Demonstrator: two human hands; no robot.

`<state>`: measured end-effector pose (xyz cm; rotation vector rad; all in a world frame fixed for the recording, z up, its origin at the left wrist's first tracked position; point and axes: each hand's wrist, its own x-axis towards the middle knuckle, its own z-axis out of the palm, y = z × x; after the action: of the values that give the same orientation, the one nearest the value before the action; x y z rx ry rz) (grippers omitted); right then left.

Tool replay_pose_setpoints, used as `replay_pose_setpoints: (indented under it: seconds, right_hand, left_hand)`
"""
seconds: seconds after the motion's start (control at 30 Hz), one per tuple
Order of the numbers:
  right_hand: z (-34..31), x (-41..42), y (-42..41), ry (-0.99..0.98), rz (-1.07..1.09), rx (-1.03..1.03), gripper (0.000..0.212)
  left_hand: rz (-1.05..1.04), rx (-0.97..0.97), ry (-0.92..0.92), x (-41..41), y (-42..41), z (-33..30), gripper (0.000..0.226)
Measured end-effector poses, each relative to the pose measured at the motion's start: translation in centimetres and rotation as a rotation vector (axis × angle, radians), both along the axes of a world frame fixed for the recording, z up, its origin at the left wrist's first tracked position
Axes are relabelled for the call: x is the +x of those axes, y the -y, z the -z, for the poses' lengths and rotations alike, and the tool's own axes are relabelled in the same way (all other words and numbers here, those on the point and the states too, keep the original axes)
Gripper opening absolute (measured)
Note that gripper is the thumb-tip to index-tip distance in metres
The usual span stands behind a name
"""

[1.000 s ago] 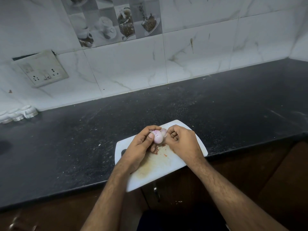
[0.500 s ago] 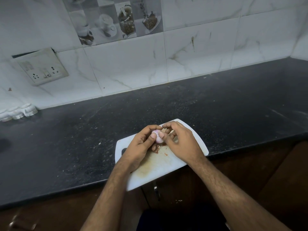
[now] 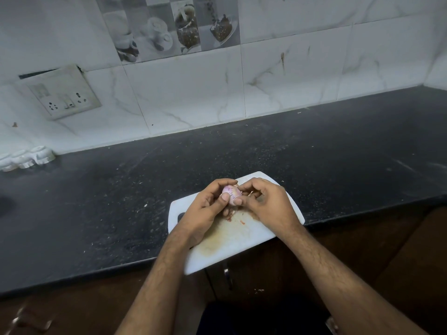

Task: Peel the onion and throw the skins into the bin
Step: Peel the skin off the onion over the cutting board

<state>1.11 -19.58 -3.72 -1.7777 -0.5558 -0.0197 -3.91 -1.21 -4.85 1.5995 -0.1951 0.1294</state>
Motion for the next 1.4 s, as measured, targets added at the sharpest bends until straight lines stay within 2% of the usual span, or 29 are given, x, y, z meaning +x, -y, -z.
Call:
replay_pose_setpoints:
  seconds: [0.2,0.57,0.9,1.0,1.03,1.1,1.17,1.3,1.4]
  right_hand:
    - [-0.2,0.2,0.6,-0.100,-0.045,0.131,0.008]
    - [0.2,0.4,0.4,-0.030,0.038,0.006,0.019]
    - [1.0,1.2,-0.1,0.101,0.279,-0.149,0.023]
    - [0.9,1.2,-0.2,0.077,0.240,-0.162,0.005]
    - [0.8,1.2,-0.1,0.101,0.228,-0.167,0.005]
    - [0.9,1.3,0.0,0.171,0.190,-0.177,0.022]
    - [0.5,1.1,0.0,0.148,0.130,-0.144,0.029]
    - [0.2,0.7,-0.1,0.068,0.058,-0.083,0.015]
    - [0.3,0.7,0.0,0.030,0.029,-0.070,0.018]
  left_hand:
    - [0.022,-0.031,-0.054,0.0,-0.6,0.2,0.041]
    - [0.096,-0.042,-0.030,0.1,-0.9,0.1,0.051]
    - [0.062,-0.118,-0.031,0.0,-0.7,0.0,0.048]
    - [0.051,-0.122,-0.035,0.0,-0.7,0.0,0.046]
    - [0.048,-0.122,-0.033,0.1,-0.7,0.1,0.046]
    - [0.045,-0.113,-0.026,0.0,-0.6,0.0,0.044]
    - [0.034,-0.084,-0.018,-0.1,-0.5,0.0,0.041]
    - [0.025,-0.075,-0.009,0.0,-0.5,0.0,0.040]
    - [0.024,-0.072,0.007,0.0,-0.4,-0.1,0.041]
